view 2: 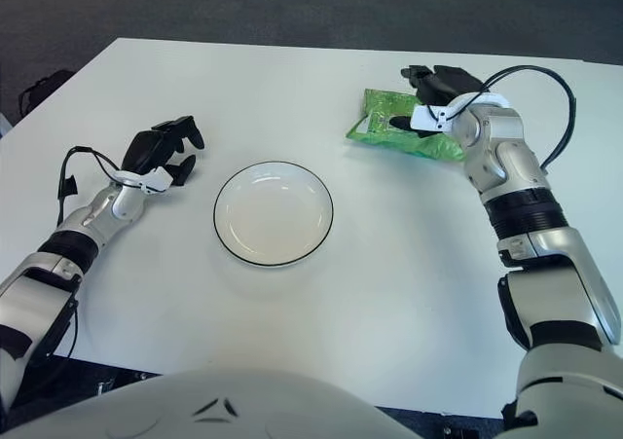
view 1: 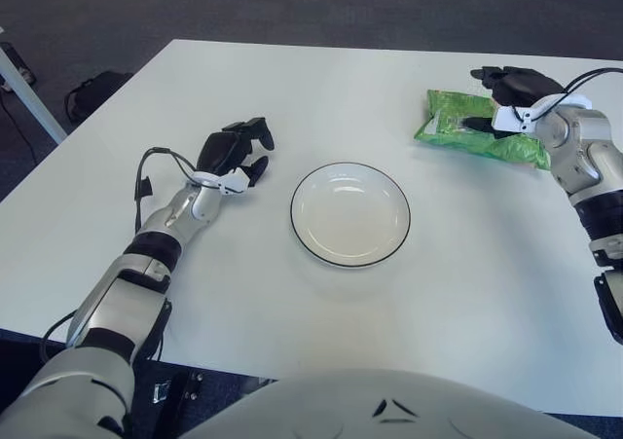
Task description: Put the snack into the plate.
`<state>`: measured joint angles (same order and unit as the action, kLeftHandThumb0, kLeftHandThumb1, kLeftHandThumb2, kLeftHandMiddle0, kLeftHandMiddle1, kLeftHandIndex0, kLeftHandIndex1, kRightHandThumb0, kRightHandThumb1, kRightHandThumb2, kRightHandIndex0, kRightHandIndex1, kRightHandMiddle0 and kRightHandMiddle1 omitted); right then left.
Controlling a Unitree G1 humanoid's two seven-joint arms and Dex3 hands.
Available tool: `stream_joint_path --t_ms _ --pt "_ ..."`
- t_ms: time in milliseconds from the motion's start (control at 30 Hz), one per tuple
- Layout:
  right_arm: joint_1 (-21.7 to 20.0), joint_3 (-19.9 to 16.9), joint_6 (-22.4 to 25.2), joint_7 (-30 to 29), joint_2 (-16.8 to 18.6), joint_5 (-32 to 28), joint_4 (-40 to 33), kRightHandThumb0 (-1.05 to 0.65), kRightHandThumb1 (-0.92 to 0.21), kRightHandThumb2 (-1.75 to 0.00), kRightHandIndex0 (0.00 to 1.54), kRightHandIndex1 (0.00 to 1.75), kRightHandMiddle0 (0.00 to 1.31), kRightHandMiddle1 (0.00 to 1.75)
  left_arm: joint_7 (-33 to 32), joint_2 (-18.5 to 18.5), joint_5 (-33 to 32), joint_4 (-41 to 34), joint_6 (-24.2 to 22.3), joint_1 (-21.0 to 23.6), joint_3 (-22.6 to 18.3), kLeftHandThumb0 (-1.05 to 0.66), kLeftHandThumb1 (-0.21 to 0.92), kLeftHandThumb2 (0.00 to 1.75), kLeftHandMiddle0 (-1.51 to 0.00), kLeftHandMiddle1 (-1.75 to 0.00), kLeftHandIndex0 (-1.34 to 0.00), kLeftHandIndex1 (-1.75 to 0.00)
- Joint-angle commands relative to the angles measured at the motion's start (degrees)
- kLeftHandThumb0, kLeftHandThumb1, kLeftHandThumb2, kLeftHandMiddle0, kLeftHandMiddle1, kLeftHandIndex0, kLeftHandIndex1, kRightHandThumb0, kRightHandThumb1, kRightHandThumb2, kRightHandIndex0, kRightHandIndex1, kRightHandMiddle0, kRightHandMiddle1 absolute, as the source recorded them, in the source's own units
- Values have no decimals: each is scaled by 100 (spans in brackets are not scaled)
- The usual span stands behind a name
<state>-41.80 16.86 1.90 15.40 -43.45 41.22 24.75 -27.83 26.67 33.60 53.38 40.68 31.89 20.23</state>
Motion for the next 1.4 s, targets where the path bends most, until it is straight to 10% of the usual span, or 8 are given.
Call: stream_joint_path --t_ms 0,600,1367 --pt "-245 -91 -33 -449 104 67 266 -81 -92 -62 6 3 0 40 186 -61 329 333 -147 -376 307 -2 24 138 -70 -175 -48 -163" --pt "-876 54 -929 -1804 481 -9 2206 -84 -92 -58 18 11 0 73 -38 16 469 561 -38 -273 579 -1 26 139 -54 -175 -53 -174" --pt "-1111 662 -1100 -244 828 -238 4100 -104 -92 -87 0 0 0 32 -127 102 434 576 7 -265 749 -1 24 141 -55 -175 -54 -175"
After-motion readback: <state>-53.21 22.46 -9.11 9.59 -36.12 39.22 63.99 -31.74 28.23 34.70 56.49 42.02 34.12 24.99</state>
